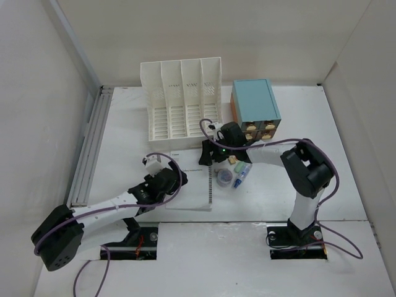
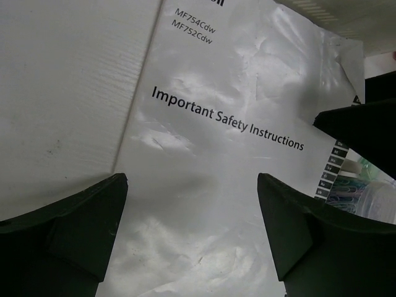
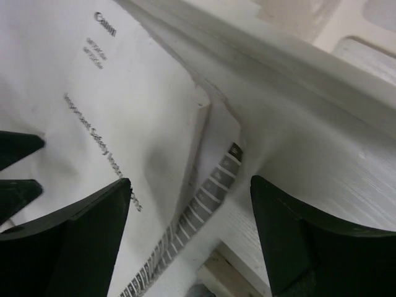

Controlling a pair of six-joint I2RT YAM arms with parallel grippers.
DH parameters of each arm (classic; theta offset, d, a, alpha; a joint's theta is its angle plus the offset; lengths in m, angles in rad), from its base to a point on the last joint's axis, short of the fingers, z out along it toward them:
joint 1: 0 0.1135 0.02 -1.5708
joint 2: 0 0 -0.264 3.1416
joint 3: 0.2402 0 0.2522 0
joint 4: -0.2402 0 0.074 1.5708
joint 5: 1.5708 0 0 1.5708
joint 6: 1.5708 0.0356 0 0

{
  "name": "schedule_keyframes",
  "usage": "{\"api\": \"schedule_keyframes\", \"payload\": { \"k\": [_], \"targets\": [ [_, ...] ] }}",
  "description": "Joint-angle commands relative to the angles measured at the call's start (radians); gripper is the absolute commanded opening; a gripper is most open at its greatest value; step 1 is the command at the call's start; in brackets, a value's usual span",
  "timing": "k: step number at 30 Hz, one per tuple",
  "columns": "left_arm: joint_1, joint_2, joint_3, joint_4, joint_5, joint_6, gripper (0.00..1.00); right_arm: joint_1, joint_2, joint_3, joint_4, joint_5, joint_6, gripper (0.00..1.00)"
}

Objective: Organize the desk

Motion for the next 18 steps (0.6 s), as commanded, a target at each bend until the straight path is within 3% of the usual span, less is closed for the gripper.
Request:
{"api": "schedule_keyframes", "payload": {
  "k": [1, 5, 8, 9, 10, 14, 18],
  "targets": [
    [0.005, 0.027, -0.001, 0.048, 0.039, 0.006, 0.83, 0.009, 0.080, 0.004, 0.001, -0.114, 0.037, 0.81],
    [0.005, 0.027, -0.001, 0.048, 0.039, 0.006, 0.81, 0.033, 0.139, 0.037, 0.001, -0.264, 0.047, 0.62],
    [0.016, 0.027, -0.001, 0.048, 0.039, 0.017, 0.81, 0.047, 0.139, 0.046, 0.001, -0.311, 0.028, 0.35],
    [0.028, 0.027, -0.001, 0.048, 0.039, 0.026, 0.81, 0.047, 0.139, 0.046, 0.010, -0.321, 0.028, 0.11],
    [0.028, 0.027, -0.001, 0.048, 0.039, 0.026, 0.81, 0.047, 0.139, 0.046, 0.010, -0.322, 0.019, 0.01],
    [0.062, -0.008, 0.048, -0.019, 0.016, 0.049, 1.00, 0.047, 0.079, 0.055, 0.010, -0.334, -0.010, 0.00],
    [0.085, -0.099, 0.080, -0.095, -0.026, 0.090, 1.00, 0.038, -0.016, 0.079, -0.008, -0.325, -0.061, 0.00]
  ]
}}
